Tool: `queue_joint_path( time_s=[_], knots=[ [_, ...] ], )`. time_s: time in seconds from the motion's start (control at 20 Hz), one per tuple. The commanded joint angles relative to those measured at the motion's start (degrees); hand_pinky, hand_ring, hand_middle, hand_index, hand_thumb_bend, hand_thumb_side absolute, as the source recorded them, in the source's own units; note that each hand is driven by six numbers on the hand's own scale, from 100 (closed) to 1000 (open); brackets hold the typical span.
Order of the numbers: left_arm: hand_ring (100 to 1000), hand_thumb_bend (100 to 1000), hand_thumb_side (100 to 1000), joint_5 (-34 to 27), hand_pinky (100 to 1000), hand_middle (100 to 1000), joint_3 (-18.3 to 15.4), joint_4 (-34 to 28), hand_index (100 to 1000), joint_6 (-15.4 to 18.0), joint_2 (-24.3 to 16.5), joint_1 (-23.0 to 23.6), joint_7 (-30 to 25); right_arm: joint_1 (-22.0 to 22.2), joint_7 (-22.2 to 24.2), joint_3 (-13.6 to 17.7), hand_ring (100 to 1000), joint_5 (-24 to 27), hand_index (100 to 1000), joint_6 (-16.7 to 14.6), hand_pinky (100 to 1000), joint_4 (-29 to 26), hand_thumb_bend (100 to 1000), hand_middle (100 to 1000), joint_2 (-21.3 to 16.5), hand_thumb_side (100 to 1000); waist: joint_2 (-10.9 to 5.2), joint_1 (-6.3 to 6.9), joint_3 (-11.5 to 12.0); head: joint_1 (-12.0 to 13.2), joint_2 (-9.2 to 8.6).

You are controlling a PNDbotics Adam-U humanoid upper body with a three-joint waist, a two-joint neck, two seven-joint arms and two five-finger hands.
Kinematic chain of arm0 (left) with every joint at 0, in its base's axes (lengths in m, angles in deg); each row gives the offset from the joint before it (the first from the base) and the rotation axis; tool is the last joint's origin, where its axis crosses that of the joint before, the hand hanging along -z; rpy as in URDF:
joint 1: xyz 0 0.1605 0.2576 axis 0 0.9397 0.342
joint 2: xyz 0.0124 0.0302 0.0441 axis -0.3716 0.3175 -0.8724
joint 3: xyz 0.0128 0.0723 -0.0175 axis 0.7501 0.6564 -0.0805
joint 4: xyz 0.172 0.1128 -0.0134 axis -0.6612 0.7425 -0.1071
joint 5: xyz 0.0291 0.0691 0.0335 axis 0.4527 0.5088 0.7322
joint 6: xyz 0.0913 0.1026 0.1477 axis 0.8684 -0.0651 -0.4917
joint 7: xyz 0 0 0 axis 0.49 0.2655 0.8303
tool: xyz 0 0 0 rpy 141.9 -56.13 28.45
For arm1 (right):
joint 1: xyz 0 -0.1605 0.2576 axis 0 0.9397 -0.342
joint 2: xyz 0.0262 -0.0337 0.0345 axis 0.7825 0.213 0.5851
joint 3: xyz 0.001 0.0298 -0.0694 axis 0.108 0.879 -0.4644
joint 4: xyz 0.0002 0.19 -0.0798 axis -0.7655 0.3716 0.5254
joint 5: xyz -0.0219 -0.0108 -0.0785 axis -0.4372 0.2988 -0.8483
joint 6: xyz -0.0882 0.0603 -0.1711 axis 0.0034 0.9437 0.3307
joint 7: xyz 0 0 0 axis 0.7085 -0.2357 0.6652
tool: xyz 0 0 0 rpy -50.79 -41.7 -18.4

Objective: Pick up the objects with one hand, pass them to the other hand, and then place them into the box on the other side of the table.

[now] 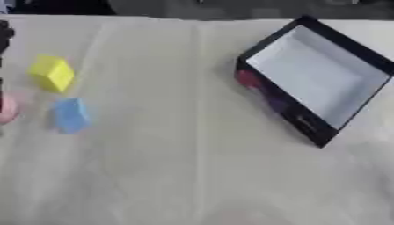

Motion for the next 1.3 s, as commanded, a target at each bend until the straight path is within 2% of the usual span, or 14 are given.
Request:
queue_joint_path(
  time_s=[0.05, 0.3, 0.5, 0.6, 0.7, 0.9, 1.05, 1.1, 1.15, 1.2, 1.25, 1.3],
  knots=[
    [829, 100, 717, 0.4, 1000, 741, -0.3, -0.1, 804, 2.2, -7.6, -1.4, -0.6, 0.1, -0.5, 0.7, 942, 0.1, 1000, -1.3, 732, -1.1, 100, 900, -1.5, 577, 0.35, -0.62, 0.0, -0.2, -0.02],
    [842, 100, 689, 0.7, 1000, 757, 1.0, 2.6, 816, 4.7, -14.9, -3.0, -2.2, 0.8, -0.6, 0.7, 950, 0.2, 1000, -2.7, 735, -1.1, 100, 909, -2.4, 564, 0.54, -0.98, -0.2, -0.8, -0.04],
    [860, 100, 666, 1.6, 1000, 770, 2.7, 7.1, 835, 5.5, -20.6, -5.3, -6.4, 1.5, -0.3, 0.6, 948, 0.6, 1000, -3.5, 735, -1.1, 100, 908, -3.1, 553, 0.38, -1.19, -0.4, -0.5, 0.04],
    [875, 100, 623, 2.4, 1000, 773, 3.4, 9.9, 839, 6.2, -23.2, -6.8, -10.3, 2.0, 0.1, 0.5, 946, 0.6, 1000, -3.8, 735, -1.1, 100, 907, -3.4, 547, 0.26, -1.22, -0.5, 0.1, -0.13],
    [890, 100, 539, 4.7, 1000, 779, 4.4, 12.7, 843, 7.5, -25.8, -8.6, -15.7, 2.4, 0.3, 0.4, 945, 0.5, 1000, -4.0, 735, -1.1, 100, 906, -3.6, 541, 0.12, -1.21, -0.6, 0.3, -0.36],
    [895, 100, 363, 13.3, 1000, 789, 6.4, 19.0, 852, 11.5, -29.4, -13.0, -28.0, 3.0, 0.9, 0.0, 941, 0.3, 1000, -4.2, 735, -1.1, 100, 902, -4.3, 529, -0.16, -1.17, -0.8, 0.4, -0.6],
    [896, 220, 256, 18.9, 1000, 791, 7.4, 22.7, 844, 14.6, -30.3, -16.3, -33.0, 3.3, 1.4, -0.3, 939, 0.0, 1000, -4.2, 735, -1.1, 100, 900, -4.7, 522, -0.29, -1.21, -1.0, 0.4, -0.66],
    [896, 232, 252, 20.6, 1000, 791, 7.7, 23.7, 843, 15.5, -30.3, -17.3, -34.1, 3.4, 1.5, -0.4, 939, -0.1, 1000, -4.2, 735, -1.1, 100, 900, -4.7, 522, -0.33, -1.23, -1.0, 0.3, -0.66],
    [892, 307, 264, 22.2, 1000, 789, 8.2, 24.5, 834, 16.3, -30.3, -18.3, -35.2, 3.5, 1.6, -0.5, 937, -0.1, 1000, -4.1, 734, -1.1, 100, 897, -4.7, 522, -0.38, -1.25, -1.0, 0.4, -0.65],
    [891, 315, 265, 23.9, 1000, 789, 8.7, 25.3, 833, 17.1, -30.1, -19.4, -36.3, 3.5, 1.8, -0.6, 936, -0.2, 1000, -4.0, 734, -1.1, 100, 897, -4.7, 523, -0.44, -1.27, -1.0, 0.4, -0.65],
    [887, 374, 253, 25.5, 1000, 787, 9.2, 26.1, 833, 17.8, -29.9, -20.5, -37.5, 3.6, 1.9, -0.7, 935, -0.3, 999, -3.8, 734, -1.1, 100, 896, -4.6, 524, -0.5, -1.29, -1.0, 0.6, -0.65],
    [886, 376, 277, 27.1, 1000, 786, 9.6, 26.8, 834, 18.5, -29.5, -21.6, -38.5, 3.6, 2.0, -0.8, 935, -0.4, 999, -3.7, 734, -1.1, 100, 895, -4.6, 505, -0.56, -1.3, -1.0, 0.7, -0.62]
  ],
)
